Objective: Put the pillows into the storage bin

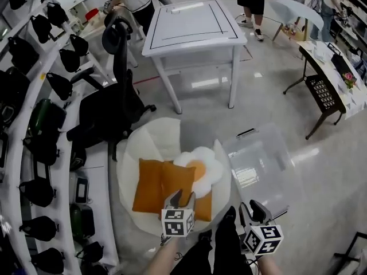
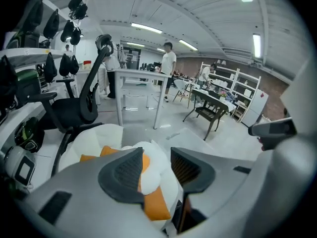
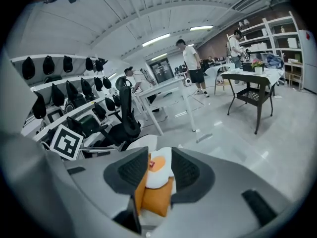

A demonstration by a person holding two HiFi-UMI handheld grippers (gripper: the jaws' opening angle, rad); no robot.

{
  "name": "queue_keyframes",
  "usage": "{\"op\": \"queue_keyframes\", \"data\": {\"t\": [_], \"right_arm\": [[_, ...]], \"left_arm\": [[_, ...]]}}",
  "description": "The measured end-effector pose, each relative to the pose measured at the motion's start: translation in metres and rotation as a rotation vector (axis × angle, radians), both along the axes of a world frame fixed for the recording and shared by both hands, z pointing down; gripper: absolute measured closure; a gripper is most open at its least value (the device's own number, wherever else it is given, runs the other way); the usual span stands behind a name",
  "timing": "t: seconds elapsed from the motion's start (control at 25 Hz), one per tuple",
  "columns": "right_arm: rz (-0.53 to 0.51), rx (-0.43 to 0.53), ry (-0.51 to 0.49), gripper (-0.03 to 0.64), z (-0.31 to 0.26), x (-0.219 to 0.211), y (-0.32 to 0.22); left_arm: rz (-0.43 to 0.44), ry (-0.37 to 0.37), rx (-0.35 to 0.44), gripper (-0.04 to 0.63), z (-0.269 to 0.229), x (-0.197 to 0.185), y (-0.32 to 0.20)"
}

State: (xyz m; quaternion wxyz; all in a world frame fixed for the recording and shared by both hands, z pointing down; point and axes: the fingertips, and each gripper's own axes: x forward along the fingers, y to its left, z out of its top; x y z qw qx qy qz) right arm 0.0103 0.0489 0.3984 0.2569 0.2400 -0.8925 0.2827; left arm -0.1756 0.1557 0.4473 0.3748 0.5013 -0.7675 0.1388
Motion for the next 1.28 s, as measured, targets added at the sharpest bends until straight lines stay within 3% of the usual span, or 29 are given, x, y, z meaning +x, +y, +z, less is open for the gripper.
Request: {"op": "queue_keyframes", "data": {"t": [0.44, 0.68, 1.28], "right_arm": [[-0.153, -0.104, 0.072, 0.479, 0.095, -0.045, -0.023], [-0.154, -0.153, 0.094, 0.479, 0.141, -0.046, -0.023], [-0.126, -0.194, 0.119, 0.479, 0.189, -0.025, -0.042]], "left_arm": [[-0.041, -0.019, -0.121, 0.439, 0.101, -0.049, -0.048], [0.023, -0.075, -0.203, 0.430, 0.140, -0.064, -0.063], [0.025, -0.161, -0.424, 0.416, 0.211, -0.092, -0.075]]}}
